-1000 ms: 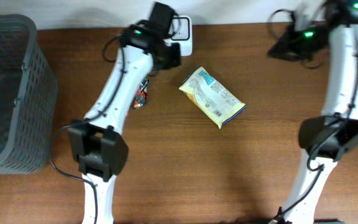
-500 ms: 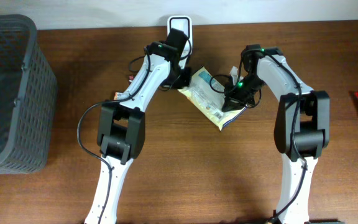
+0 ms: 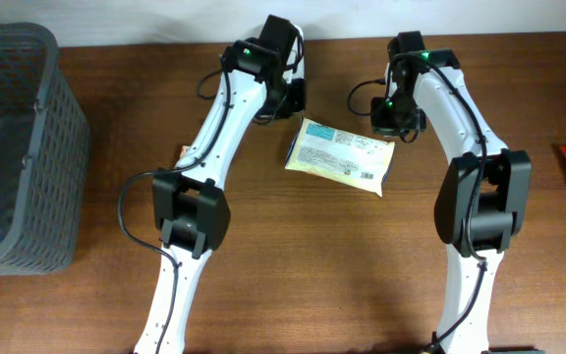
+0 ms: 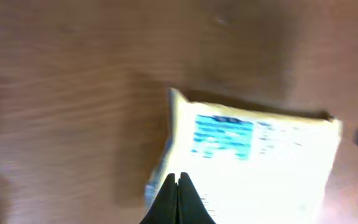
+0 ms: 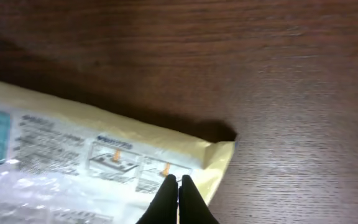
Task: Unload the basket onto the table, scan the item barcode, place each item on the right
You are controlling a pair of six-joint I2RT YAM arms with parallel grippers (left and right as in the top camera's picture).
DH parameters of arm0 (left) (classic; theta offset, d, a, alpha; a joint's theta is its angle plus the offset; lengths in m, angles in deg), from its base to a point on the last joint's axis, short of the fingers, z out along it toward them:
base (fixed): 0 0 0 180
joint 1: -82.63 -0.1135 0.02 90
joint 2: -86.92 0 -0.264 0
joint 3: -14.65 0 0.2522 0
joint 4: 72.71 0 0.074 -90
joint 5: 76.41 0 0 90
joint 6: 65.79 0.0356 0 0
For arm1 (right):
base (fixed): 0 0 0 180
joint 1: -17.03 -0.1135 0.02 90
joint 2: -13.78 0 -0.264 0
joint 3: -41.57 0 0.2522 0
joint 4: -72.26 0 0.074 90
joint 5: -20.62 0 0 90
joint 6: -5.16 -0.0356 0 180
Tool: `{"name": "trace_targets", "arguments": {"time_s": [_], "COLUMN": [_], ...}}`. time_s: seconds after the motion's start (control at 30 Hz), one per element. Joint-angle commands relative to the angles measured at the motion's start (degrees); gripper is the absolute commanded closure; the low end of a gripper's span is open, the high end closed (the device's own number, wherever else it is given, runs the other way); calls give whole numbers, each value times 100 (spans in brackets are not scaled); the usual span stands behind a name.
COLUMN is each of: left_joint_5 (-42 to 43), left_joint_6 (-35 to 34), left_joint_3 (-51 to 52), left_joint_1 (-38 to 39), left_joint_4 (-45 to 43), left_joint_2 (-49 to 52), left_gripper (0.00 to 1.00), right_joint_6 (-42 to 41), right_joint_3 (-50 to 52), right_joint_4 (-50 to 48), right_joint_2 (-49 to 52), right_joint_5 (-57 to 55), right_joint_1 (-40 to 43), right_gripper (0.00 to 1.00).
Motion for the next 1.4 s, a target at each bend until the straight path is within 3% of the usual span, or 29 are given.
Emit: {"name": "trace_targets", "arguments": {"time_s": [0.0, 0.13, 0.3, 0.43, 0.57, 0.6, 0.63, 0.67, 0.73, 0.77, 0.9, 1.0, 1.03, 1.07, 1.1, 1.13, 1.23, 1.37], "left_joint_5": [645, 509, -1327, -1357, -1451, -1685, -1808, -1810, -1775, -1646, -1231, -787, -750, -750, -750, -750, -754, -776], "left_joint_6": [94, 114, -581, -752, -787, -787, -787, -787, -785, -787, -791, -787, -787, -787, -787, -787, -787, -789], "left_joint_3": [-20, -20, -52, -66, -190, -234, -269, -282, -282, -280, -280, -280, -280, -280, -280, -280, -280, -280], "left_joint_1": [173, 221, 68, 13, 0, -28, -70, -168, -313, -448, -811, -1008, -1043, -1049, -1049, -1043, -1045, -1045], "left_joint_4": [-39, -33, 909, 1176, 1213, 1193, 1187, 1196, 1266, 1357, 1355, 1366, 1364, 1364, 1364, 1364, 1429, 1493], "left_joint_2": [470, 1005, 1141, 1058, 715, 522, 407, 282, 260, 262, 262, 262, 262, 262, 262, 262, 262, 262], "left_gripper": [100, 100, 100, 100, 100, 100, 100, 91, 19, 1, 1, 1, 1, 1, 1, 1, 1, 1], "right_joint_6": [31, 33, 31, 35, 57, 55, 55, 138, 518, 516, 1261, 1235, 1167, 1060, 1060, 1056, 737, 741], "right_joint_3": [-33, 404, 1504, 1294, 553, 81, -264, -595, -643, -426, 732, 1432, 1711, 1829, 1856, 1860, 1427, -649], "right_joint_4": [162, 411, -455, -942, -741, -393, -74, 286, 592, 654, 101, -531, -804, -922, -960, -981, -798, 804], "right_joint_2": [11, 11, 11, 9, 9, 9, 9, 9, 11, 24, 46, 46, 46, 46, 48, 48, 15, -120], "right_joint_5": [702, 1016, 774, 37, -70, -66, -66, -66, -59, 31, 1860, 2009, 2109, 2107, 2105, 2107, 2107, 1060], "right_joint_1": [11, 4, -11, -144, -166, -103, -46, 55, 179, 293, 501, 498, 498, 501, 501, 505, 509, 481], "right_gripper": [96, 96, 96, 96, 95, 79, 27, 1, 1, 1, 0, 14, 23, 42, 74, 96, 96, 96]}}
